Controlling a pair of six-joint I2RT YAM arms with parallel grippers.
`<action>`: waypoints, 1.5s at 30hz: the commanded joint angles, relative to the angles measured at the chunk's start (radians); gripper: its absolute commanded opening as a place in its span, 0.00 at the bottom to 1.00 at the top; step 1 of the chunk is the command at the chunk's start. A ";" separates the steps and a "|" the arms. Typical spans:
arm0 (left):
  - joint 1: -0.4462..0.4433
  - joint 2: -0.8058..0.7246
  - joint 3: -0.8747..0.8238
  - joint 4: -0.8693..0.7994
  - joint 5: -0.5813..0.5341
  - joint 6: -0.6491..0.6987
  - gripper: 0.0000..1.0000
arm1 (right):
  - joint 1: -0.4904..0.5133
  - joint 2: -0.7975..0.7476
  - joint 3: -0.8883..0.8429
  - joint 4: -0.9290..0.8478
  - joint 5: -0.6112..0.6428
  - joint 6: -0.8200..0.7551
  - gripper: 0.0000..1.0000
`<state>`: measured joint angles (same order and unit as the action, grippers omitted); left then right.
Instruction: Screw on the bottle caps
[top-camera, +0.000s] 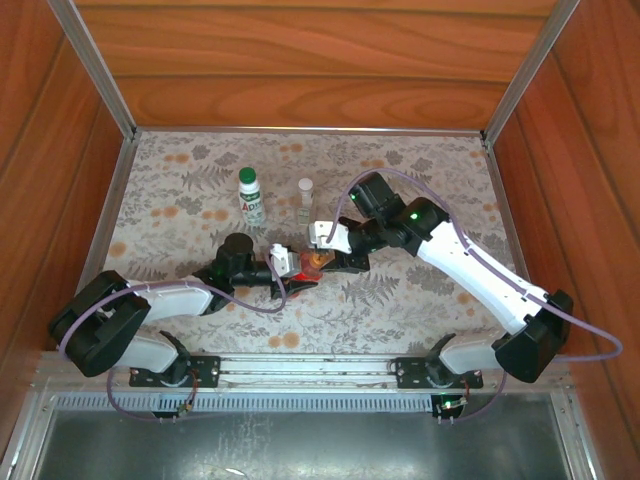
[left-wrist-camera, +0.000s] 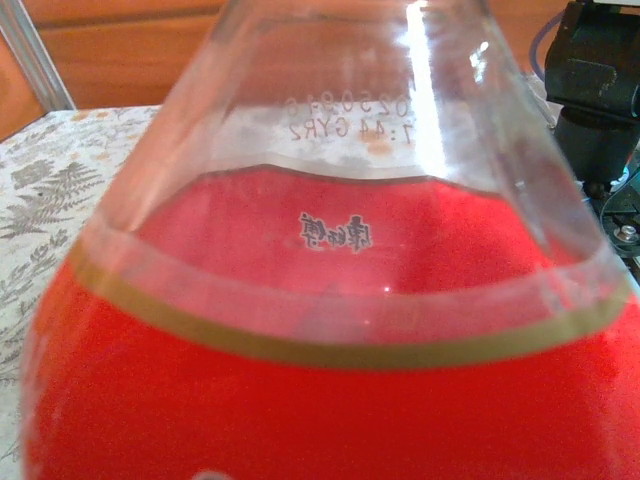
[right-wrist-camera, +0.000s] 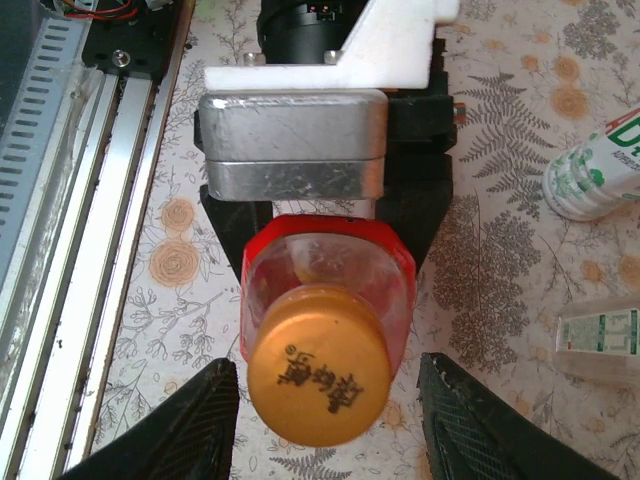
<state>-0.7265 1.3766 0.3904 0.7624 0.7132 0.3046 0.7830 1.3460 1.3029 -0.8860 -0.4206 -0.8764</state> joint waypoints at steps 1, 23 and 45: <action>0.007 0.016 0.001 0.006 0.038 0.028 0.54 | -0.007 -0.015 0.028 -0.026 -0.025 -0.024 0.52; 0.007 0.016 0.003 0.006 0.061 0.024 0.54 | -0.010 0.045 0.077 -0.071 -0.078 -0.020 0.37; -0.020 0.041 0.115 0.005 -0.268 0.108 0.54 | -0.011 -0.072 -0.014 0.171 0.279 1.352 0.28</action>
<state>-0.7338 1.3911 0.4755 0.7589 0.4526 0.3820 0.7784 1.2976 1.3193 -0.7551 -0.1963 0.1650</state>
